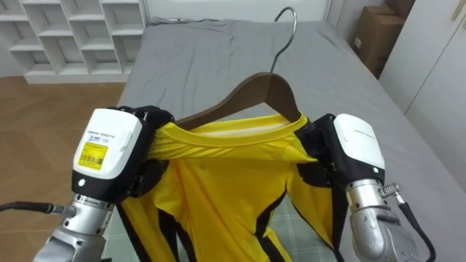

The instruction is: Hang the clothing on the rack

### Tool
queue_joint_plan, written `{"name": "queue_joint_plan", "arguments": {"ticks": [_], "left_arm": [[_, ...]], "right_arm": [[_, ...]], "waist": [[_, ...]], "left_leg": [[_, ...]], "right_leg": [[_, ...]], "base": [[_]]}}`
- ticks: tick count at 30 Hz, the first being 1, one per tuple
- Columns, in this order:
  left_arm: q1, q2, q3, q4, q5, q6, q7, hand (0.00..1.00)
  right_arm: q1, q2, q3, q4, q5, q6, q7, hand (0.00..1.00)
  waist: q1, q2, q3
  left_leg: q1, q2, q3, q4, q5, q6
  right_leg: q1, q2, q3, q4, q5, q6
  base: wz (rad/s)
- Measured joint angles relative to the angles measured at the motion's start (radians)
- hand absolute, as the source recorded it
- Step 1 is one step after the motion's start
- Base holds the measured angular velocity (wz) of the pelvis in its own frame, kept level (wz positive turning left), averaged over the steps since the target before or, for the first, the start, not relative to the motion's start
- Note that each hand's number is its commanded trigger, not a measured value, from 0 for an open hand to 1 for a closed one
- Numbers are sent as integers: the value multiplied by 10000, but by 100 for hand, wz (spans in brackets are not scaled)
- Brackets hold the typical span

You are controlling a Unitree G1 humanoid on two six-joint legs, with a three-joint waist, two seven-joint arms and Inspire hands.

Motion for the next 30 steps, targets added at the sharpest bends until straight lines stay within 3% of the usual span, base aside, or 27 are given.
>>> {"name": "queue_joint_plan", "arguments": {"ticks": [4, 5, 6, 7, 20, 25, 30], "left_arm": [[0, 0, -3, 0, 0, 1, 0, 98], [0, 0, -3, 0, 0, 3, 0, 76], [0, 0, -3, 0, 0, 3, 0, 67], [0, 0, -3, 0, 0, 4, 0, 0], [0, -245, -59, 0, -22, 105, 14, 0], [1, -219, -214, 0, -63, 122, 14, 0], [2, -396, -324, 0, -381, 85, 11, 0]], "right_arm": [[0, 0, 3, 3, 1, 1, 0, 100], [0, 0, 3, 3, 1, 2, 1, 100], [0, 0, 4, 3, 1, 2, 1, 100], [0, 0, 4, 3, 1, 3, 1, 100], [3, 37, 129, -51, -163, -11, 216, 100], [8, 36, 121, -357, -748, 103, 209, 100], [13, 41, 98, -792, -1340, 246, 205, 100]], "waist": [[-36, 5, 2], [-38, 6, 3], [-44, 8, 4], [-45, 9, 5], [-185, 35, 11], [-249, 34, 10], [-219, 26, 5]], "left_leg": [[0, 0, 0, -1, 0, 0], [0, 0, 0, -1, 0, 0], [0, -1, 0, -1, 0, 0], [0, -1, 0, -1, 0, 0], [5, -7, 20, -10, 0, 0], [22, -8, 101, -42, 0, 0], [100, -19, 188, -135, 2, 2]], "right_leg": [[3, 0, 5, -1, 0, 0], [4, 0, 6, -1, 0, 0], [4, 0, 7, -1, 0, 0], [4, 0, 7, -1, 0, 0], [-8, -1, 7, 1, -1, 0], [-26, -1, 20, -4, -2, 0], [-20, -3, 98, -15, -4, 2]], "base": [[0], [0], [0], [0], [0], [-2], [-3]]}}
